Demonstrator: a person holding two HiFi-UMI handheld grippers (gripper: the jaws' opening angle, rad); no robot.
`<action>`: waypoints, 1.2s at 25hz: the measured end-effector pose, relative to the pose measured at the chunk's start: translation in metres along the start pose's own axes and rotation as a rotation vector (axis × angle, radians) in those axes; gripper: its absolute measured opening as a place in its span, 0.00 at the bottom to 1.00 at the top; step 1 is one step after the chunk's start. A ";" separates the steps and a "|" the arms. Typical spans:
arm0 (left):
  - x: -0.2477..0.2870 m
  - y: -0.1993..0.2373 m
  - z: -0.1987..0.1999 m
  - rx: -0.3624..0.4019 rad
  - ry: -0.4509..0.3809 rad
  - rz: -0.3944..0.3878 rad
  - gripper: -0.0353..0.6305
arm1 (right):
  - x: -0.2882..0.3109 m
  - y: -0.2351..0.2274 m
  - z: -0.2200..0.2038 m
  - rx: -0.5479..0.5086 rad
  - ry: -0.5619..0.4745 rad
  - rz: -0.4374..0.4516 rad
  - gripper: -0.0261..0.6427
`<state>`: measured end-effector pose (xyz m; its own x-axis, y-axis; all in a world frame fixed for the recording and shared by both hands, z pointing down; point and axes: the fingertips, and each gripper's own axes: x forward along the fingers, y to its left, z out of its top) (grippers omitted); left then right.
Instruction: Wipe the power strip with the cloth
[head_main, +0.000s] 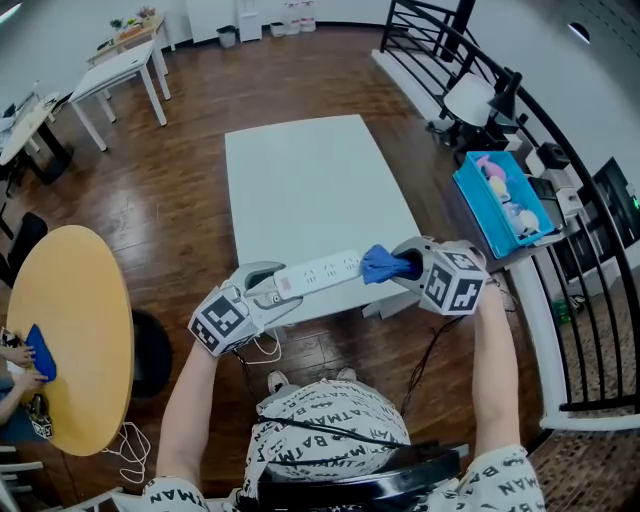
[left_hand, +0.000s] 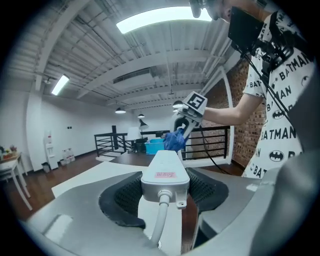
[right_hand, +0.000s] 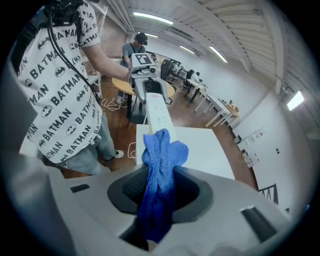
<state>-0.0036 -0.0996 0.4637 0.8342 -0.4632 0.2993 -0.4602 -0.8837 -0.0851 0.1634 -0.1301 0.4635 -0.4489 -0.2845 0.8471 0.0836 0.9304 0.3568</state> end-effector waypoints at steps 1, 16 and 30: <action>0.004 -0.010 0.001 0.029 0.015 -0.032 0.47 | -0.001 -0.006 -0.001 -0.004 0.010 -0.018 0.22; 0.040 -0.081 0.008 0.193 0.069 -0.230 0.47 | 0.042 0.015 0.087 -0.232 -0.062 0.130 0.22; -0.002 -0.030 0.014 0.102 0.003 -0.089 0.47 | 0.022 -0.014 0.012 -0.055 0.010 0.041 0.22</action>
<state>0.0125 -0.0728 0.4527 0.8696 -0.3823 0.3125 -0.3508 -0.9237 -0.1539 0.1413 -0.1470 0.4724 -0.4356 -0.2485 0.8652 0.1506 0.9275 0.3422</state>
